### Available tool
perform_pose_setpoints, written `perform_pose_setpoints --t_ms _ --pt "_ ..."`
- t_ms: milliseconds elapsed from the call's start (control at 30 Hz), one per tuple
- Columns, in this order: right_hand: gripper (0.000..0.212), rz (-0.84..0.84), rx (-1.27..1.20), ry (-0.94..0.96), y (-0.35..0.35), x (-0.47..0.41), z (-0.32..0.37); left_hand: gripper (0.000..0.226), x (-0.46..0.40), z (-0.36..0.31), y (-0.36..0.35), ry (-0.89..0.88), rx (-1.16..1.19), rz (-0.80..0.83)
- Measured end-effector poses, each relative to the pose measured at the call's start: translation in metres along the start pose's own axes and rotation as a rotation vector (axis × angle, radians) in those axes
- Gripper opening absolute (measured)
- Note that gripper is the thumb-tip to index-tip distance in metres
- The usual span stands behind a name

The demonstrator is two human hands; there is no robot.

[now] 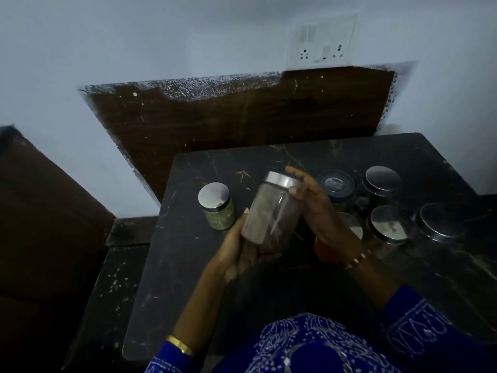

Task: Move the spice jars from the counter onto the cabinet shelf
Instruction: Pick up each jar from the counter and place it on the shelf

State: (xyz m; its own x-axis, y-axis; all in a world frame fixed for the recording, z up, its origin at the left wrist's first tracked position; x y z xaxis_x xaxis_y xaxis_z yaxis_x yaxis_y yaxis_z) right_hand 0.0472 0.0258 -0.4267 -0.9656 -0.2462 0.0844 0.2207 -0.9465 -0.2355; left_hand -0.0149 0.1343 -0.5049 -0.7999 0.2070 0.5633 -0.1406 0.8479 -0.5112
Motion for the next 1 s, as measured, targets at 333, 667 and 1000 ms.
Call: perform_pose_setpoints --t_ms 333,667,1000 --pt "0.061 -0.182 0.115 -0.023 0.019 0.0 -0.005 0.031 0.006 -0.06 -0.013 -0.509 -0.307 -0.223" --pt "0.021 -0.225 -0.22 -0.012 0.025 0.007 -0.011 0.031 0.012 -0.058 -0.035 -0.571 -0.343 -0.079" --pt "0.05 -0.017 -0.001 0.082 0.006 -0.012 0.04 0.037 0.023 -0.101 -0.054 -0.712 -0.352 -0.134"
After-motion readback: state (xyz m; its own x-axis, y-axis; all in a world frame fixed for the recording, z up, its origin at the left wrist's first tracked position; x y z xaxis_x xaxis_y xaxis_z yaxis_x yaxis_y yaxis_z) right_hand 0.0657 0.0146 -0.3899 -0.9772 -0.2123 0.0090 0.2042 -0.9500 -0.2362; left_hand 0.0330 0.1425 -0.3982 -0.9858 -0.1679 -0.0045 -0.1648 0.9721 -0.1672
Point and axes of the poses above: each hand's wrist, its own x-axis away from the middle knuckle, its own y-axis out of the back of the hand, z = x × y, the point moved 10 cm from there along -x, towards the middle knuckle, and after that the axes turned 3 degrees about -z, right-handed, at the moved point
